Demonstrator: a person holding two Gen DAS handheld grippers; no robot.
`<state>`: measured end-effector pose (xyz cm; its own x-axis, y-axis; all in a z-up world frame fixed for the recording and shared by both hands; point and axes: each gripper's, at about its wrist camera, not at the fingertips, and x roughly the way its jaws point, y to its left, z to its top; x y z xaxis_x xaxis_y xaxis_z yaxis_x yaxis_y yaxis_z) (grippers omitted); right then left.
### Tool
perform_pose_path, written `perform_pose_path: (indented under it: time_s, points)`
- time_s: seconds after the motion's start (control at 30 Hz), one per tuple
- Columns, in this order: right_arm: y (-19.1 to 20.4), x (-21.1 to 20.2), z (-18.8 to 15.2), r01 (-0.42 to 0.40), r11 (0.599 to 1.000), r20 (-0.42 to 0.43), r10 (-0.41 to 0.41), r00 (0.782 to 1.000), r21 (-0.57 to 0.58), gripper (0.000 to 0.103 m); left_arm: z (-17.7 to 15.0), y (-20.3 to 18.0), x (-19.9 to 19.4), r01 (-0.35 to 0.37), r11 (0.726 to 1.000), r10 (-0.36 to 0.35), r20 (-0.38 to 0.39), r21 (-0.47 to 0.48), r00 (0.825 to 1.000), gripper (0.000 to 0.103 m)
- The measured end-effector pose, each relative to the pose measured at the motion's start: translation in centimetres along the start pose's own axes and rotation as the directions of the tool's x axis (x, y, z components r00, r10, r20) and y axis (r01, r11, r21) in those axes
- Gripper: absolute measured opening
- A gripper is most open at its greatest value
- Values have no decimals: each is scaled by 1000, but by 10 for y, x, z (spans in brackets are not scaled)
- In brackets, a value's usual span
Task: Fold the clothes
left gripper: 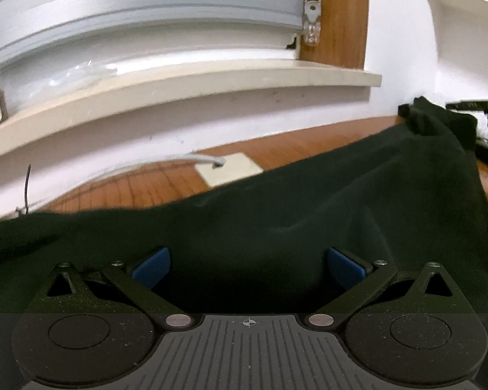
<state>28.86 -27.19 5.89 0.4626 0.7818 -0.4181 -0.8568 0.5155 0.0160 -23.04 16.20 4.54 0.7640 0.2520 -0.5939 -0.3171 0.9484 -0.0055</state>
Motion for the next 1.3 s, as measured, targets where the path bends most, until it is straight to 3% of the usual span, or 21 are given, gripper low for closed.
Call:
perform_pose_path:
  time_s: [0.2, 0.3, 0.37, 0.4, 0.47, 0.5, 0.53, 0.57, 0.6, 0.67, 0.77, 0.87, 0.9, 0.97, 1.0, 1.03, 1.3]
  points:
    - [25, -20, -45, -135, 987, -22, 137, 990, 87, 69, 34, 11, 23, 24, 1000, -24, -5, -19, 1000, 102]
    - [42, -32, -61, -178, 979, -51, 184, 982, 100, 72, 46, 13, 38, 39, 999, -39, -11, 4, 999, 97]
    - [45, -39, -61, -204, 974, -25, 208, 978, 99, 73, 49, 11, 48, 55, 998, -54, -32, 31, 998, 83]
    - [47, -40, -61, -196, 976, -25, 199, 980, 90, 73, 50, 10, 52, 69, 997, -67, -45, 42, 997, 70]
    - [47, -40, -62, -177, 980, -44, 181, 982, 88, 73, 50, 6, 61, 67, 995, -62, -74, 68, 995, 61]
    - [46, -38, -63, -179, 979, -50, 185, 982, 100, 74, 48, 4, 63, 62, 995, -55, -78, 84, 995, 52]
    - [44, -36, -63, -182, 977, -55, 190, 980, 113, 74, 46, 3, 64, 53, 994, -46, -77, 92, 996, 32]
    - [43, -34, -64, -182, 975, -63, 191, 979, 125, 75, 46, 5, 61, 44, 996, -39, -66, 79, 997, 23]
    - [41, -31, -64, -182, 974, -73, 193, 979, 139, 76, 46, 8, 58, 35, 997, -32, -54, 62, 998, 6]
    - [37, -26, -65, -172, 970, -99, 191, 977, 172, 76, 50, 15, 45, 43, 999, -44, 17, 1, 999, 6]
    - [32, -22, -68, -147, 968, -128, 175, 976, 206, 76, 56, 20, 24, -7, 999, 14, 133, -52, 991, 6]
    - [36, -23, -69, -122, 975, -140, 149, 979, 186, 76, 53, 20, 29, -38, 997, 44, 115, -62, 992, 9]
    - [38, -22, -69, -112, 979, -146, 138, 980, 172, 76, 51, 21, 32, -47, 996, 54, 93, -74, 994, 14]
    - [42, -22, -69, -97, 984, -159, 120, 980, 146, 76, 48, 16, 31, -112, 992, 116, 75, -66, 990, 39]
    - [43, -21, -69, -93, 986, -164, 115, 980, 139, 76, 47, 11, 27, -129, 990, 133, 83, -51, 988, 58]
    - [44, -21, -69, -91, 987, -168, 113, 979, 134, 77, 46, 6, 22, -142, 989, 145, 93, -35, 985, 63]
    - [42, -21, -70, -88, 986, -172, 112, 979, 142, 80, 29, -80, -29, -54, 992, 40, 124, 113, 991, 70]
